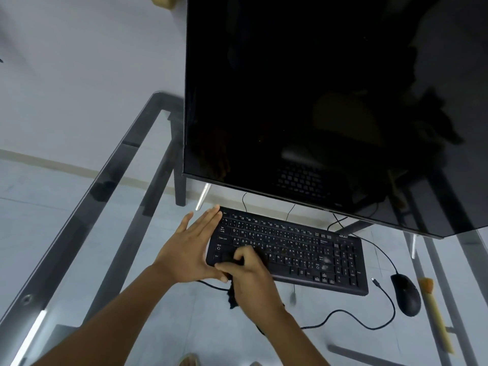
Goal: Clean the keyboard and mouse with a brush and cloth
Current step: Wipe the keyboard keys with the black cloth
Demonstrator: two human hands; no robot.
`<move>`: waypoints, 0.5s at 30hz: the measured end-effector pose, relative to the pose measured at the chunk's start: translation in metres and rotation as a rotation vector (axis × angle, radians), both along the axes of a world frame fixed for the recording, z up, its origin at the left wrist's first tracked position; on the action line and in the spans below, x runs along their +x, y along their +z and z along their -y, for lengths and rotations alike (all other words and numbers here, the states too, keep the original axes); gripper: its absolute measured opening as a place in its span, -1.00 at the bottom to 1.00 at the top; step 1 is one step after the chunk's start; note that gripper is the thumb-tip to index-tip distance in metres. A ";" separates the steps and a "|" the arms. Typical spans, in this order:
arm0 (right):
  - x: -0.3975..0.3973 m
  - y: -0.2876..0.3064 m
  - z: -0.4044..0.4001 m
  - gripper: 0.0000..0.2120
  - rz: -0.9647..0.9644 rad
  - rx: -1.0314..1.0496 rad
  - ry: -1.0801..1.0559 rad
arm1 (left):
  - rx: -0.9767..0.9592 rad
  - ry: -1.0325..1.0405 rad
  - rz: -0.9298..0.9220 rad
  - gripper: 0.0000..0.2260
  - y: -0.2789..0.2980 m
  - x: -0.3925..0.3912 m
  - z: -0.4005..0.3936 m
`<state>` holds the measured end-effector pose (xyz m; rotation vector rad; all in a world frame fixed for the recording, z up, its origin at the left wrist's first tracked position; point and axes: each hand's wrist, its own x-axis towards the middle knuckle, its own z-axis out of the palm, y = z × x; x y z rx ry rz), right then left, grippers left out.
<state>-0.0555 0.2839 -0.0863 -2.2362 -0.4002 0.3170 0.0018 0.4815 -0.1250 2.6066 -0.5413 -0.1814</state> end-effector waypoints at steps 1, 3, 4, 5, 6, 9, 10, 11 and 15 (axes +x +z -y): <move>0.000 0.006 0.006 -0.79 0.003 -0.081 -0.033 | 0.004 0.000 -0.004 0.21 0.001 0.000 0.000; -0.001 0.008 0.029 -0.80 0.022 -0.191 -0.082 | -0.001 0.002 -0.014 0.22 0.002 0.001 -0.001; -0.003 0.007 0.044 -0.83 0.068 -0.212 -0.137 | -0.002 -0.001 -0.023 0.21 0.002 0.001 0.000; -0.003 -0.001 0.057 -0.77 0.094 -0.258 -0.238 | 0.002 -0.002 -0.028 0.20 0.002 0.001 0.000; -0.004 -0.003 0.068 -0.68 0.126 -0.278 -0.348 | 0.004 0.001 -0.030 0.19 0.002 0.001 0.000; -0.001 -0.017 0.056 -0.64 0.117 -0.306 -0.495 | 0.002 0.011 -0.028 0.17 0.002 0.000 0.000; 0.002 -0.017 0.037 -0.65 0.125 -0.280 -0.479 | -0.007 0.017 -0.020 0.16 0.002 0.000 0.000; 0.003 -0.013 0.013 -0.67 0.132 -0.293 -0.432 | -0.018 0.024 -0.010 0.15 0.003 -0.001 0.001; 0.018 0.002 -0.041 -0.92 0.067 -0.245 -0.256 | -0.030 0.030 0.022 0.07 0.001 -0.002 0.002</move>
